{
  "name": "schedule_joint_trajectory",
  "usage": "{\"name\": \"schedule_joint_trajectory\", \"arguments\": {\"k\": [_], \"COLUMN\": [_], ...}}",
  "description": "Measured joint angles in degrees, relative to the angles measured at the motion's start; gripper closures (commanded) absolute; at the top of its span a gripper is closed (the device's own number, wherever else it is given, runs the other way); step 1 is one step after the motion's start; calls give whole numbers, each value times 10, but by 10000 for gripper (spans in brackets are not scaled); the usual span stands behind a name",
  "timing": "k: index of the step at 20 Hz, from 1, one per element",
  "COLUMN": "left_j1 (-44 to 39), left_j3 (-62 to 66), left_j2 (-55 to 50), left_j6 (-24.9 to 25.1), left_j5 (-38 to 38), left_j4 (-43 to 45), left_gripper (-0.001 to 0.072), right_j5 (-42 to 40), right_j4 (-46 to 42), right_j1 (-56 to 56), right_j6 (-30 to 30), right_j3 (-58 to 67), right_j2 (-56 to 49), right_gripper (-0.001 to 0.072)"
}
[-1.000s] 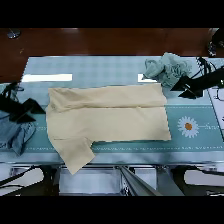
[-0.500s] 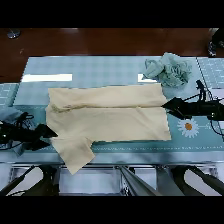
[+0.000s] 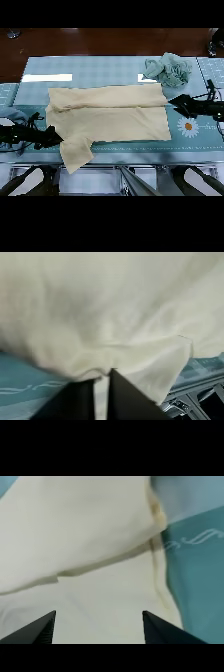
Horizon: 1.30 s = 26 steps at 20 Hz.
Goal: Fold the shirts.
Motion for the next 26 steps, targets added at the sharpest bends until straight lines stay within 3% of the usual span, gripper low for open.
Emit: {"name": "schedule_joint_trajectory", "arguments": {"k": [4, 9, 13, 18, 19, 20, 21, 26], "left_j1": [-16, -21, -22, -22, -22, -22, -22, -15], "left_j3": [0, 0, 0, 0, 0, 0, 0, 19], "left_j2": [1, 2, 2, 2, 2, 2, 2, 2], "left_j6": [19, 35, 43, 46, 47, 48, 49, 52], "left_j5": [-9, -13, -13, -13, -13, -13, -12, -18], "left_j4": [-31, -54, -59, -61, -61, -61, -62, -62], "left_gripper": [677, 677, 677, 677, 677, 677, 677, 677], "right_j5": [93, 152, 143, 105, 99, 86, 73, 113], "right_j4": [-140, -252, -254, -173, -161, -156, -153, -115], "right_j1": [-66, -28, 14, 32, 34, 35, 35, 36], "right_j6": [50, 104, 108, 94, 90, 83, 71, -7], "right_j3": [-9, -64, -80, -83, -83, -83, -84, -67], "right_j2": [2, 5, -17, -42, -47, -51, -54, -59], "right_gripper": [85, 85, 85, 103, 254, 588, 693, 693]}}
